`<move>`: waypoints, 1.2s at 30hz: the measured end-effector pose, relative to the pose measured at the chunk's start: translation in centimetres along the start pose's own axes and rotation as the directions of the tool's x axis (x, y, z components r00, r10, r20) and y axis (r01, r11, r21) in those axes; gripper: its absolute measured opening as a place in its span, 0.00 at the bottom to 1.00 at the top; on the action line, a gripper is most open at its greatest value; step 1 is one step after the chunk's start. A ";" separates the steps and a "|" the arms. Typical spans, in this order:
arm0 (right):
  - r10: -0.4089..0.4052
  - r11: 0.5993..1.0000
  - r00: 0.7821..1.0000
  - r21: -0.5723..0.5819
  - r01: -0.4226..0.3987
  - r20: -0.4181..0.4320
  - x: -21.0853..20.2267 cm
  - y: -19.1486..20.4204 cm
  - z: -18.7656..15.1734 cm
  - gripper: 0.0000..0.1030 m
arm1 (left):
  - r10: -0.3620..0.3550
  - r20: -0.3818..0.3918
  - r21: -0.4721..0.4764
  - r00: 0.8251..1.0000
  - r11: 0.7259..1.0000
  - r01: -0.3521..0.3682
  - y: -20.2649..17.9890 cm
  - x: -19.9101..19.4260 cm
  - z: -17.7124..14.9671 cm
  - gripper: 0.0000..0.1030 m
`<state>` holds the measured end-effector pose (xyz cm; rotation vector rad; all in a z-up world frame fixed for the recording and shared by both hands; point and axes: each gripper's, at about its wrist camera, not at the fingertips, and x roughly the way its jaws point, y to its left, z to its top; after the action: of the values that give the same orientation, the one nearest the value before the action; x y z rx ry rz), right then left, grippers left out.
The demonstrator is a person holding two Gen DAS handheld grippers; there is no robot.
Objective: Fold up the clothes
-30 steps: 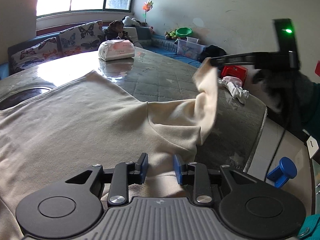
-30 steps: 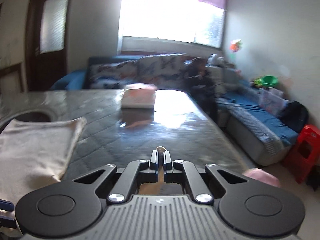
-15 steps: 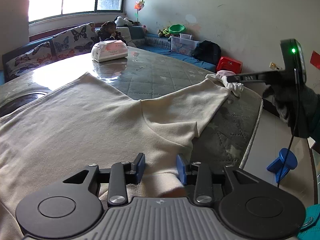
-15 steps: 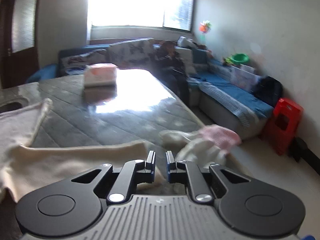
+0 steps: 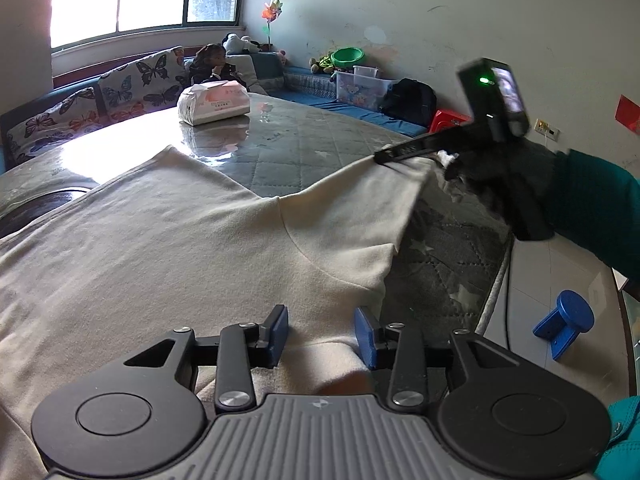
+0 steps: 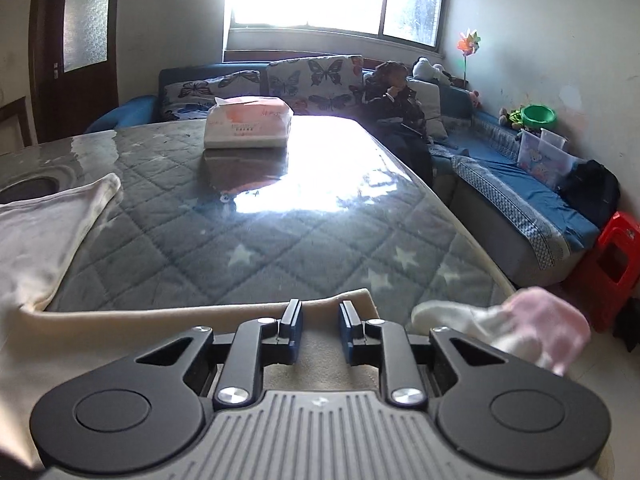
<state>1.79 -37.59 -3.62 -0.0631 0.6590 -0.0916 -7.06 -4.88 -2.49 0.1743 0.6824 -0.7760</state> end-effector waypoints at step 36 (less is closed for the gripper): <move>0.439 0.823 0.897 -0.377 -0.425 -0.052 -11.4 12.7 -5.2 0.43 | 0.085 0.019 -0.116 0.996 0.990 -0.082 3.4 -7.0 -4.2 0.46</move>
<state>-9.52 -23.89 -1.92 -0.2874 0.6325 0.4821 -10.37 3.27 -1.74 0.0877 0.6906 -0.6554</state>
